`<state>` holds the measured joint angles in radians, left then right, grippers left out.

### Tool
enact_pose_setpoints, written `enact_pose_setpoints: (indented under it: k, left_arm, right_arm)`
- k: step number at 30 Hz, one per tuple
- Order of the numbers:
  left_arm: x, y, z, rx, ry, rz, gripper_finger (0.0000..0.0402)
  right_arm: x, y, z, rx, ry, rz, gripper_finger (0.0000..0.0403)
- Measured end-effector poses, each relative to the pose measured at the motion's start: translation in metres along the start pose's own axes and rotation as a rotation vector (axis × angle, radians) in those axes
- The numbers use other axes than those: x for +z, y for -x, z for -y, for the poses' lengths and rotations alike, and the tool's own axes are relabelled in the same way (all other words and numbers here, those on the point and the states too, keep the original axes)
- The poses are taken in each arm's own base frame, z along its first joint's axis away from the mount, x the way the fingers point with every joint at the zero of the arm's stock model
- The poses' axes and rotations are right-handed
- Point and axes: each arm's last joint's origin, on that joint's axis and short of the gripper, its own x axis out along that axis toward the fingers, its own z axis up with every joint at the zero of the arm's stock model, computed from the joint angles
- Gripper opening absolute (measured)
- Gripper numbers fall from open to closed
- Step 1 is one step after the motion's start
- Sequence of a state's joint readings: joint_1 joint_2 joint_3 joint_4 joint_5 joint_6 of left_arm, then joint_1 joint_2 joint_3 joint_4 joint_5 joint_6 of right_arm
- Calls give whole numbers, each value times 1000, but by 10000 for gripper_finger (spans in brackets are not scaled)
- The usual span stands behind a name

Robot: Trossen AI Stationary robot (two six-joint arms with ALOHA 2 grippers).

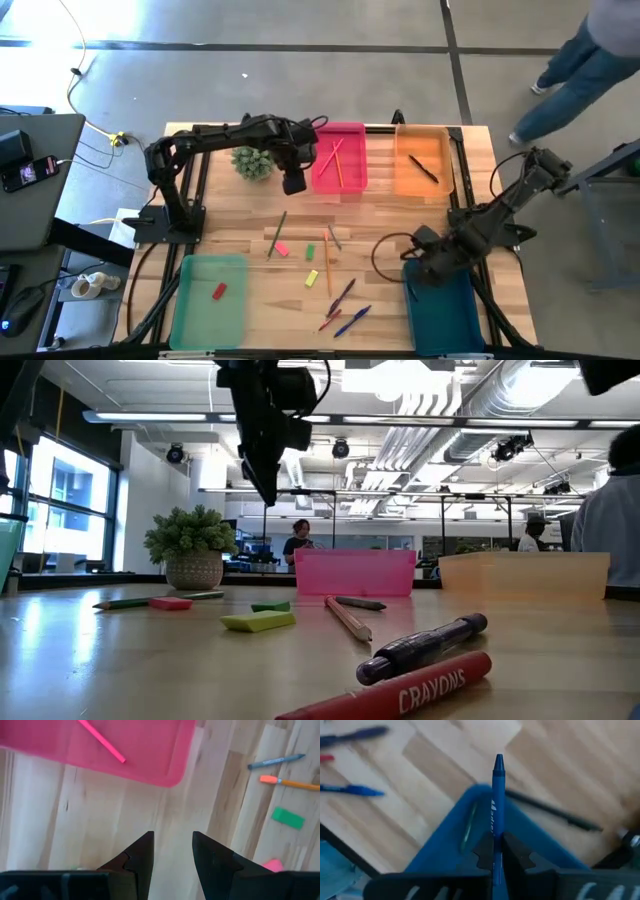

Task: Sort crayons/erasers/pens/pencils in bins
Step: Put the blue crayon into the blue bin

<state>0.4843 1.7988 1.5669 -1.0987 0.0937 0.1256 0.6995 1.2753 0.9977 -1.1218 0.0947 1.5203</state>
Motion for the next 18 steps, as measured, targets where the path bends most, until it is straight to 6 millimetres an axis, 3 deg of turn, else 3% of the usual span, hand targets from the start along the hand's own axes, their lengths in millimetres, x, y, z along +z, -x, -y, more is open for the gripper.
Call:
enact_pose_setpoints:
  k: [9,18]
  left_arm:
    - [1,-2,20,-14,171,-9,122]
    - [-7,-10,62,-20,277,-85,122]
  right_arm:
    - [-37,-17,-9,-83,181,-30,0]
    - [-74,-34,-16,-111,410,-86,0]
